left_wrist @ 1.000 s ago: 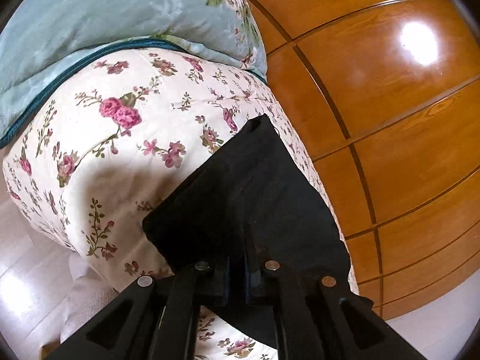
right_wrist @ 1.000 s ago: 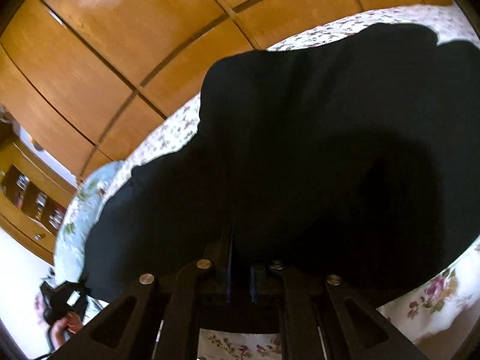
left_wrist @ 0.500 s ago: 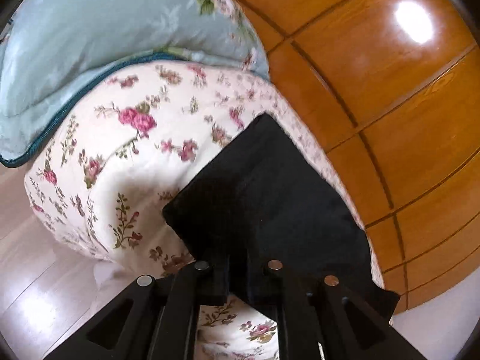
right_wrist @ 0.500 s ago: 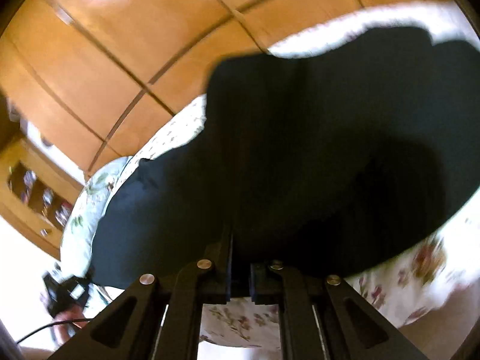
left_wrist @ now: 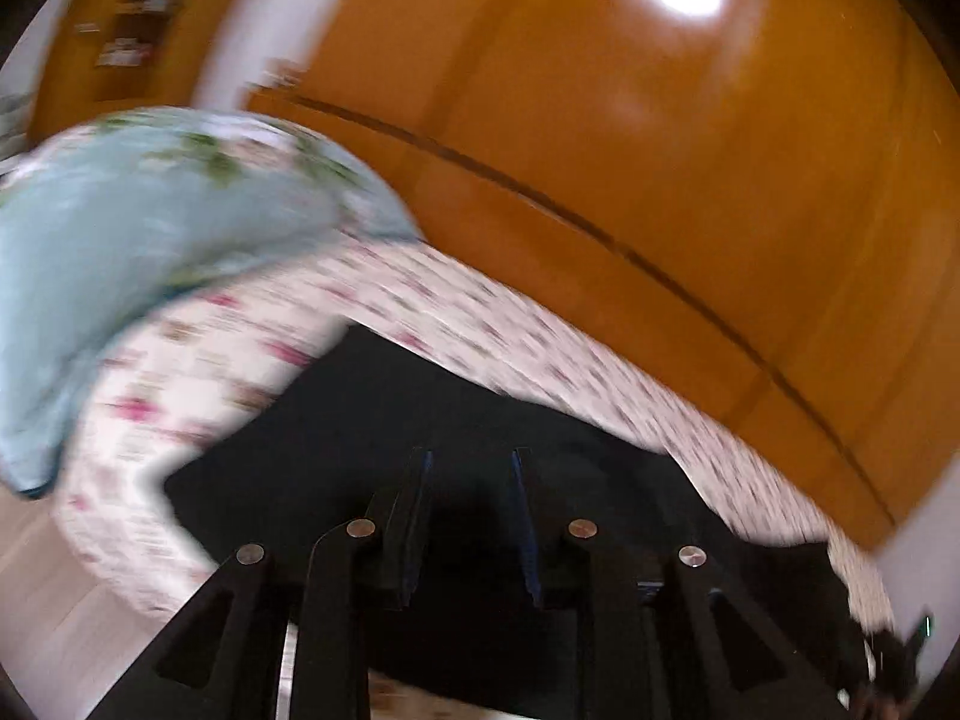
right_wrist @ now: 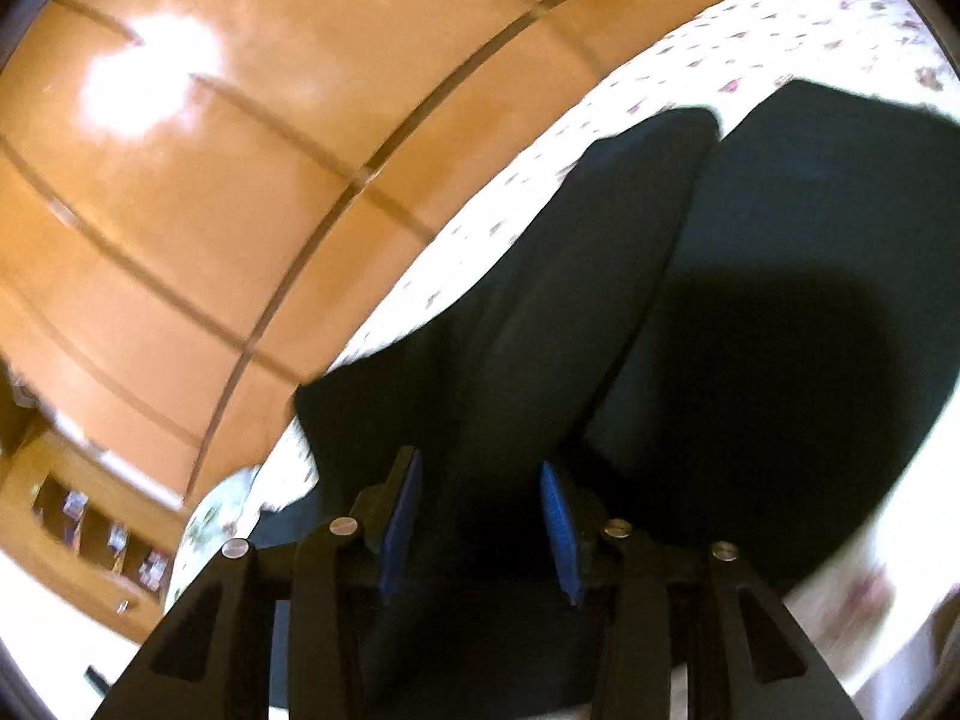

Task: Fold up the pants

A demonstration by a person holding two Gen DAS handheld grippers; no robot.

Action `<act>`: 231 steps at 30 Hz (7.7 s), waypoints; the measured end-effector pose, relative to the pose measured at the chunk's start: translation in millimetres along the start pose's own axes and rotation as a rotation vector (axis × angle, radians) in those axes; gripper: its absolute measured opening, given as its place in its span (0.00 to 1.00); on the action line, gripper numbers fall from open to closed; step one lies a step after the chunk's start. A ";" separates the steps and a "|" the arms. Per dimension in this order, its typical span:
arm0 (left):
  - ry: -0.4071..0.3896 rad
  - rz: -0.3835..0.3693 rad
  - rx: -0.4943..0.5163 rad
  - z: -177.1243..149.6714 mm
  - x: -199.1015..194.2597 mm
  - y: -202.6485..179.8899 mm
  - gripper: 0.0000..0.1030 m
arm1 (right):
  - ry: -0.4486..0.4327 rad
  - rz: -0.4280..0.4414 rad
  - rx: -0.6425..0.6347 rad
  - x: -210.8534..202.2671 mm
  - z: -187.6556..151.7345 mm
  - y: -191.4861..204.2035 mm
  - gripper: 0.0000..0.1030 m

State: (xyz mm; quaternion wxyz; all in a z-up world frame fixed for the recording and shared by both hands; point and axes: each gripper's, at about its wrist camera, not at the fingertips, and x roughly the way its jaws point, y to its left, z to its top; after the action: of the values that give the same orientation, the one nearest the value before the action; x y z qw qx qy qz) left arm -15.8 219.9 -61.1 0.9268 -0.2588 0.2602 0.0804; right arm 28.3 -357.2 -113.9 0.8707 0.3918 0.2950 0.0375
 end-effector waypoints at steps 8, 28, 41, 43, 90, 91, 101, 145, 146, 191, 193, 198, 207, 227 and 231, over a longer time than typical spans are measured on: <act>0.263 -0.026 0.181 -40.5 87.1 -52.9 0.24 | -0.062 -0.028 0.141 27.4 67.9 -38.9 0.34; 0.252 -0.076 0.122 -53.5 68.7 -44.1 0.26 | -0.150 -0.247 -0.014 -62.1 32.0 -53.8 0.08; 0.307 -0.208 0.230 -72.9 55.7 -85.9 0.26 | -0.126 -0.150 0.128 -73.7 10.5 -68.7 0.28; 0.326 -0.236 0.284 -80.8 56.7 -101.1 0.26 | -0.107 -0.143 0.097 -76.1 1.5 -57.1 0.29; 0.351 -0.221 0.294 -48.0 95.3 -123.8 0.26 | -0.038 -0.228 -0.357 -33.1 20.9 33.1 0.29; 0.346 -0.201 0.280 -41.9 99.0 -120.3 0.26 | 0.021 -0.162 -0.396 -19.9 11.3 51.2 0.37; 0.279 -0.183 0.265 -40.8 121.7 -69.3 0.26 | 0.455 0.252 -0.693 128.2 -94.9 238.8 0.40; 0.409 -0.160 0.396 -28.5 207.2 -147.0 0.28 | 0.232 -0.096 -0.671 153.9 -67.0 151.3 0.08; 0.410 -0.163 0.395 -28.3 206.6 -148.5 0.28 | 0.232 -0.080 -0.659 153.1 -65.8 150.2 0.08; 0.187 -0.015 0.346 -59.5 76.8 -77.3 0.31 | -0.238 -0.349 0.158 -104.1 61.2 -84.4 0.17; 0.190 -0.019 0.322 -59.0 75.1 -72.0 0.31 | -0.250 -0.338 0.162 -110.7 64.0 -72.6 0.16; 0.187 -0.033 0.261 -57.9 67.4 -64.6 0.31 | -0.290 -0.264 0.086 -128.2 67.6 -11.9 0.16; 0.175 -0.032 0.190 -60.4 46.0 -47.0 0.31 | -0.325 -0.153 -0.202 -138.6 50.7 117.1 0.16; 0.181 -0.120 0.085 -63.5 15.2 -15.6 0.31 | -0.028 -0.011 -0.741 -28.7 -99.8 265.9 0.16; 0.187 -0.137 0.066 -64.6 12.1 -13.2 0.31 | 0.056 -0.041 -0.821 11.5 -130.4 256.6 0.18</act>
State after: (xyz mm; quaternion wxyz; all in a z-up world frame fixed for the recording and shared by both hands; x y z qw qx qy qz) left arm -30.2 175.1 -108.8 0.9097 -0.2516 0.3299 -0.0160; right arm 9.5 -90.7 -6.4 0.9468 0.0050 0.2870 0.1455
